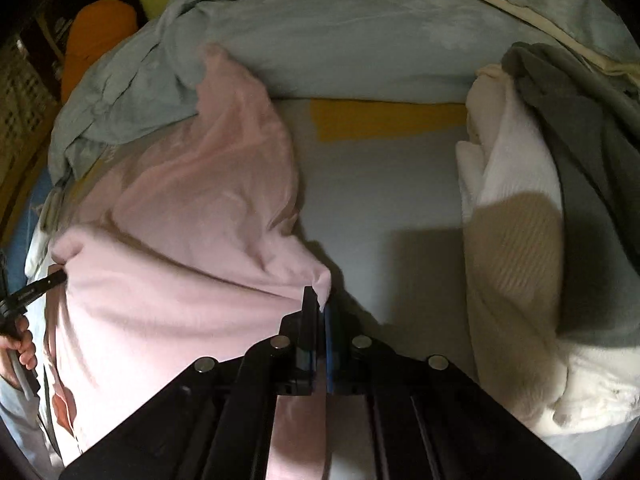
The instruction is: Fold small clothes
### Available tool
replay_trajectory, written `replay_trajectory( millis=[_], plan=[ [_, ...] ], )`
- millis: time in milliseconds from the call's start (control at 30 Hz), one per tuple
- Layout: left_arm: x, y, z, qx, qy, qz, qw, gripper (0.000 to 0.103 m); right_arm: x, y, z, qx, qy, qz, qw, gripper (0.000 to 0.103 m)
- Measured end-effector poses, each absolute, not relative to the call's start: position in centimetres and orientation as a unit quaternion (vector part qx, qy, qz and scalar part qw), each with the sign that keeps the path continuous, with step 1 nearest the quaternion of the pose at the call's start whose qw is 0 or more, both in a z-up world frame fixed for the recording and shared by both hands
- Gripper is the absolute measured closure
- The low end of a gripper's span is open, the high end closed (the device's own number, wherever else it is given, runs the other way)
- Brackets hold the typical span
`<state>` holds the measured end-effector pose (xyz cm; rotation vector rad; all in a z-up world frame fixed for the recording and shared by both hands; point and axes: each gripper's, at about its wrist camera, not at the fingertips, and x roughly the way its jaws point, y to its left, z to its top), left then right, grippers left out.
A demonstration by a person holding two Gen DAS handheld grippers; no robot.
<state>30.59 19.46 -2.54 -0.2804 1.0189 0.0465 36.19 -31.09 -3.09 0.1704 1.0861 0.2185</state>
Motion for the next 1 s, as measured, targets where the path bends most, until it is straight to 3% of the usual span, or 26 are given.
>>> replay_trajectory(
  millis=[333,400,500,533,567,1000],
  plan=[
    [34.9,19.2,-3.0,-0.100,0.481,0.030,0.870,0.094,39.6,-30.1,-2.4,0.063,0.498,0.086,0.860,0.101],
    [34.0,19.4,-2.6,-0.099,0.493,0.024,0.864,0.085,38.0,-30.6,-1.3,0.050,0.485,0.083,0.869,0.086],
    [31.7,19.2,-1.6,-0.060,0.506,0.023,0.860,0.059,35.0,-32.0,0.7,0.033,0.459,0.082,0.884,0.053],
    [30.9,19.3,-1.0,-0.046,0.502,0.040,0.863,0.040,34.0,-32.6,1.2,0.035,0.457,0.088,0.885,0.051],
    [29.6,19.4,-0.4,-0.034,0.493,0.058,0.867,0.031,33.2,-33.1,1.7,0.039,0.458,0.092,0.883,0.050],
    [11.6,17.9,4.9,-0.095,0.451,-0.031,0.887,0.031,13.7,-36.7,6.8,0.021,0.420,0.157,0.894,0.050]
  ],
)
